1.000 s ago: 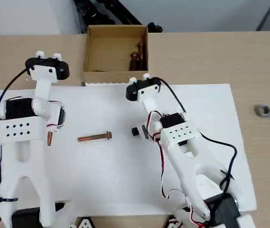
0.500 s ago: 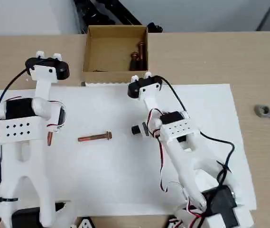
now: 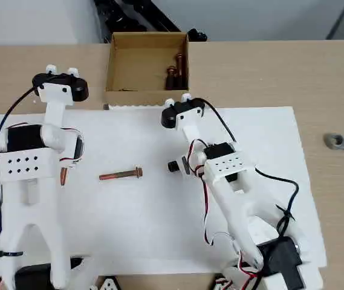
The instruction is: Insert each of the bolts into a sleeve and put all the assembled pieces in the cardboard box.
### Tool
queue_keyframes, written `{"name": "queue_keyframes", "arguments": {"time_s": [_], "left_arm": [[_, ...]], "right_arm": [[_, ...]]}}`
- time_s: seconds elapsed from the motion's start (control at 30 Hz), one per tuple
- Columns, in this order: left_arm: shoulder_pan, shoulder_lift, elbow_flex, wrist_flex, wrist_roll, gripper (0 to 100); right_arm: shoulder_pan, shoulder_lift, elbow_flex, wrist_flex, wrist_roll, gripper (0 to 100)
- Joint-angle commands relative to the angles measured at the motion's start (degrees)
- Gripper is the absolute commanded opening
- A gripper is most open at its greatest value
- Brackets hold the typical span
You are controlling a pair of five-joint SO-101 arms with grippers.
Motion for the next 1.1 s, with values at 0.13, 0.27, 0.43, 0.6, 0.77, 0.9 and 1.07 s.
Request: {"name": "queue_keyframes", "arguments": {"time_s": [0.13,0.27,0.43,0.6,0.77,0.9,1.07], "left_arm": [[-0.18,-2.55,-0.48,-1.23,0.0,0],[-0.44,-2.55,-0.48,-1.23,-1.05,0],[-0.44,-2.55,-0.48,-1.23,-1.14,0],[-0.44,-2.55,-0.48,-1.23,-1.14,0],[-0.26,-2.55,-0.48,-1.23,-1.14,0],[-0.18,-2.55,-0.48,-1.23,-1.14,0],[-0.26,-2.55,-0.48,-1.23,-1.14,0]], "right_arm": [[0.31,1.36,1.85,2.07,0.62,16.2],[0.4,1.54,1.85,1.63,0.62,16.2],[0.4,1.63,1.41,-0.57,0.62,16.2],[0.22,1.71,1.41,-3.74,0.53,16.2],[0.13,1.71,1.32,-4.18,0.44,16.2],[-0.13,1.8,-0.44,-4.53,0.35,16.2],[-0.04,1.8,-0.35,-6.29,0.26,16.2]]}}
